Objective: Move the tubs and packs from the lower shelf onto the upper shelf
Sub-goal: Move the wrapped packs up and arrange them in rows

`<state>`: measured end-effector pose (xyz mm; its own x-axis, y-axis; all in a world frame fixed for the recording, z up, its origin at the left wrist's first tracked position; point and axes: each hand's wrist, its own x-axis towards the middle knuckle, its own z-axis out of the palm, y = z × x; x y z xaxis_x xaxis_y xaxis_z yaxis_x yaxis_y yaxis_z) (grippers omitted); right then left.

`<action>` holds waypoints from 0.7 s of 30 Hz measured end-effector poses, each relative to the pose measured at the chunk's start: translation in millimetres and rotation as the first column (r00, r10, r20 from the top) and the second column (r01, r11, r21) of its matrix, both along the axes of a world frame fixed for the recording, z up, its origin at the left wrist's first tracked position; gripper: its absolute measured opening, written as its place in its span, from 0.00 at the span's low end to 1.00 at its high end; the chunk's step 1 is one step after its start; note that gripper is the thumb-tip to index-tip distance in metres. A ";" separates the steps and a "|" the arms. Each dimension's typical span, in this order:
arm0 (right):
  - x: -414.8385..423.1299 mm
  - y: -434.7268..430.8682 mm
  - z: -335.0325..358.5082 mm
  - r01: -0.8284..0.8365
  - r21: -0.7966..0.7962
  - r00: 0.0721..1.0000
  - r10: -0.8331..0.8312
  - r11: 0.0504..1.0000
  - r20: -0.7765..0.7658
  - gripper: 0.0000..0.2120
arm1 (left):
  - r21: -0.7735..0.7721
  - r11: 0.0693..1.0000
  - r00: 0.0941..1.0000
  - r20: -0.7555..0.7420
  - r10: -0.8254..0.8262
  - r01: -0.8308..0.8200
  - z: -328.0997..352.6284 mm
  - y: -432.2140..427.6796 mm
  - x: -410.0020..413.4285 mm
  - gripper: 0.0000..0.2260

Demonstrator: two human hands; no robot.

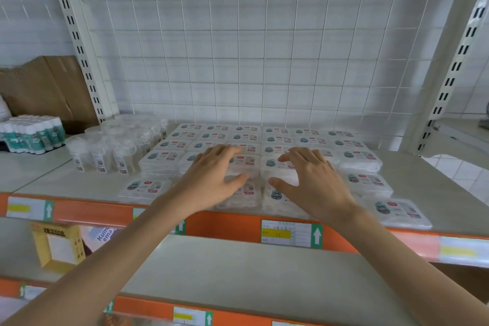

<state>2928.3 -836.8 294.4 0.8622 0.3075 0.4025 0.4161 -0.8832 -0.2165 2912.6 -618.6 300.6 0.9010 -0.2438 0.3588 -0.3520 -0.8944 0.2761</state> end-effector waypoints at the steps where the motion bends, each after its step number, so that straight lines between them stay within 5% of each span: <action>1: -2.1 2.0 -0.9 -0.010 0.009 1.000 0.010 1.000 0.004 0.25 | 0.000 1.000 1.000 0.009 0.004 -0.004 -1.0 1.2 -5.1 0.27; 21: -129.4 101.4 -11.1 0.024 0.128 0.997 -0.034 0.992 0.075 0.22 | 0.002 0.999 0.994 0.103 -0.035 0.035 -17.2 108.9 -133.5 0.22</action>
<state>2798.9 -735.4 283.3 0.8350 0.2250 0.5022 0.4103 -0.8627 -0.2956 2779.1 -509.7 283.4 0.8499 -0.2749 0.4495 -0.4101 -0.8808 0.2366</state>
